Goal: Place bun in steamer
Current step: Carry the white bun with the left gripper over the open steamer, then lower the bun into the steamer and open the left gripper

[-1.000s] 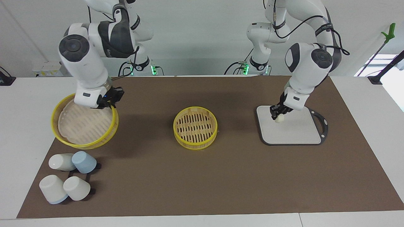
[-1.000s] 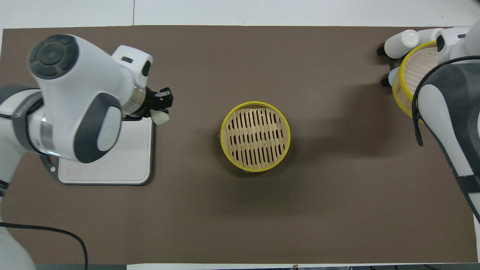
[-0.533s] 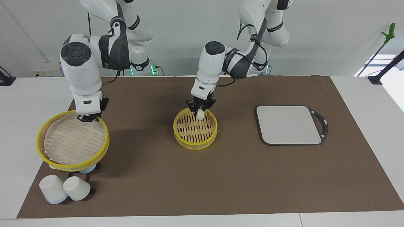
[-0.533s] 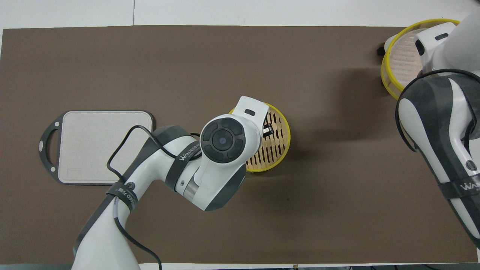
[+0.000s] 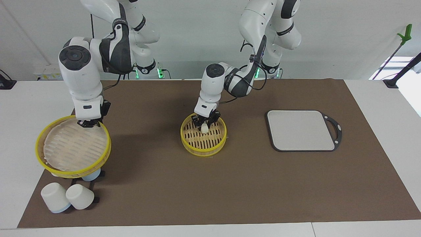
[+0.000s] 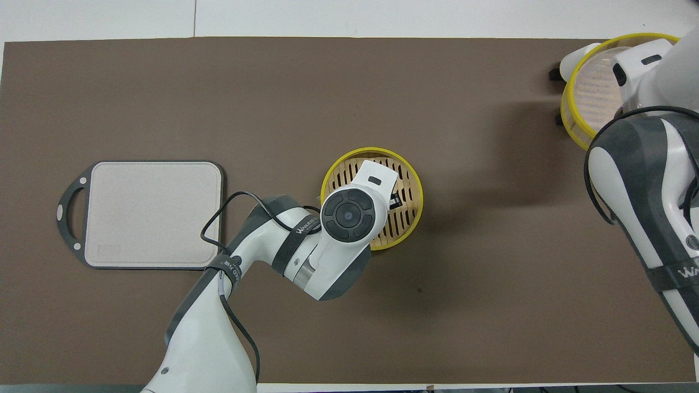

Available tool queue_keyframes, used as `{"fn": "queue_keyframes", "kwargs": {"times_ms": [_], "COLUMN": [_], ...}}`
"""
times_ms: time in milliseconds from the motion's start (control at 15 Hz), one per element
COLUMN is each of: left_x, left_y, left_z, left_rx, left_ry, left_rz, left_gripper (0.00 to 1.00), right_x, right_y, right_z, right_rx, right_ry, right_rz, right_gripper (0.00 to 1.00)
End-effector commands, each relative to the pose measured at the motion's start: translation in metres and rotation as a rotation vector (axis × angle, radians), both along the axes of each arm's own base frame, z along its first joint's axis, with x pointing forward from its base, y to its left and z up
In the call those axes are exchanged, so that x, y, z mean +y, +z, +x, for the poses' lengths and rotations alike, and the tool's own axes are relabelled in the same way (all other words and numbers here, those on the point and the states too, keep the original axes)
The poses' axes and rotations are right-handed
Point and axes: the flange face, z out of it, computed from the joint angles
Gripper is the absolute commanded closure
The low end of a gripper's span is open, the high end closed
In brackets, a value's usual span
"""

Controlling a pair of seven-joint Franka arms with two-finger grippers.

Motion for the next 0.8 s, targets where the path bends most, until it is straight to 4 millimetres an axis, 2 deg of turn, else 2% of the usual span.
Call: {"fn": "queue_keyframes", "kwargs": {"times_ms": [0, 133, 200, 333, 400, 467, 533, 733], "left_x": [0.001, 0.017, 0.035, 0.081, 0.118, 0.155, 0.201, 0.331], "left_y": [0.017, 0.047, 0.072, 0.122, 0.147, 0.165, 0.184, 0.222], "left_z": [-0.002, -0.001, 0.002, 0.012, 0.02, 0.029, 0.04, 0.066], "left_rx": [-0.005, 0.023, 0.037, 0.076, 0.098, 0.114, 0.131, 0.161], "left_ry": [0.044, 0.052, 0.063, 0.071, 0.056, 0.036, -0.002, -0.152], "left_rz": [-0.011, 0.007, 0.012, 0.038, 0.055, 0.066, 0.075, 0.106], "left_gripper": [0.0, 0.0, 0.0, 0.0, 0.0, 0.0, 0.0, 0.0], "right_x": [-0.003, -0.002, -0.002, 0.006, 0.021, 0.044, 0.076, 0.203], "right_y": [0.007, 0.007, 0.007, 0.006, 0.007, 0.007, 0.008, 0.005], "right_z": [-0.008, -0.008, -0.008, -0.009, -0.009, -0.01, -0.013, -0.038], "right_rx": [-0.017, -0.018, -0.018, -0.032, -0.056, -0.072, -0.092, -0.162], "right_ry": [0.033, 0.033, 0.027, -0.05, -0.16, -0.233, -0.289, -0.556], "right_rz": [-0.018, -0.018, -0.019, 0.017, 0.061, 0.083, 0.091, 0.121], "right_gripper": [1.0, 1.0, 1.0, 1.0, 1.0, 1.0, 1.0, 1.0]}}
